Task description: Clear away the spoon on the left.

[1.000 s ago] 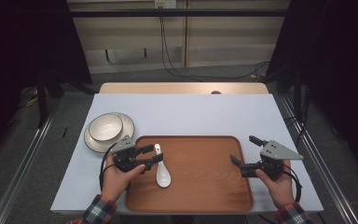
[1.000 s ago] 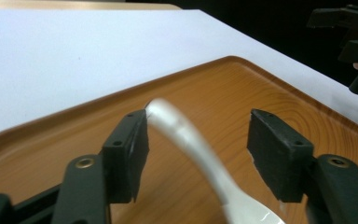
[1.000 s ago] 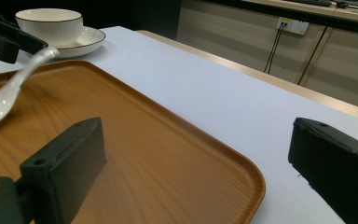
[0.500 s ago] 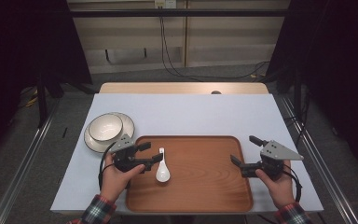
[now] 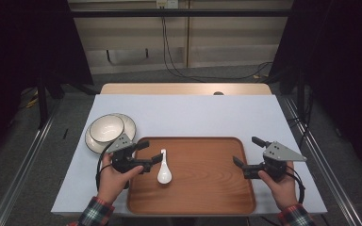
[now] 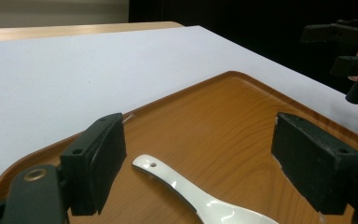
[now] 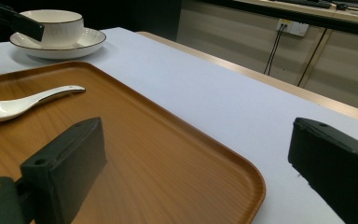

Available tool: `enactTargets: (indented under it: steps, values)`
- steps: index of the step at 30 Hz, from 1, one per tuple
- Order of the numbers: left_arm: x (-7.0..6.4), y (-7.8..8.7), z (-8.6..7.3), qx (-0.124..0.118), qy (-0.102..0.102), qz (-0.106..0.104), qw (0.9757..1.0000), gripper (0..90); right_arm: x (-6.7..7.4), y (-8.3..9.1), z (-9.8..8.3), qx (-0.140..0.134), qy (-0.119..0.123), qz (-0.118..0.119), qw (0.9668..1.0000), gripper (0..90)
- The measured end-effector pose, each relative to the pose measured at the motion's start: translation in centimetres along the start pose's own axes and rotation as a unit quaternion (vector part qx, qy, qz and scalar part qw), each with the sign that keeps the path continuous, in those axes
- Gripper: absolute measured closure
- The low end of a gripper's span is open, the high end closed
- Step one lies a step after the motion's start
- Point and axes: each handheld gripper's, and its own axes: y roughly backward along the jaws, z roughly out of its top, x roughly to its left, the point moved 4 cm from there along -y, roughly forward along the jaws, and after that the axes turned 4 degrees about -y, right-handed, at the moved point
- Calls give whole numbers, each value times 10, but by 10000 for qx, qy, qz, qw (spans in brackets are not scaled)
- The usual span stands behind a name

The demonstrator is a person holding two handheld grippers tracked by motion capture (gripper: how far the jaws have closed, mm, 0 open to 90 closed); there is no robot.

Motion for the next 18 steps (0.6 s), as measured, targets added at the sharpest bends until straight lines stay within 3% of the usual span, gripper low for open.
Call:
enactTargets:
  steps: [7, 10, 11, 18]
  values:
    - [3, 7, 6, -104, 37, 22, 9999, 146, 0, 0, 0, -15, -5, 27, 10000, 36]
    - [5, 10, 6, -15, 47, 156, 9999, 137, 0, 0, 0, -18, -6, 18, 10000, 36]
    - [6, 10, 7, -87, 58, 87, 9999, 134, 0, 0, 0, -17, -6, 16, 10000, 36]
    - [8, 14, 8, -114, 48, 124, 9998, 112, 0, -1, 0, -17, -8, 5, 10000, 36]
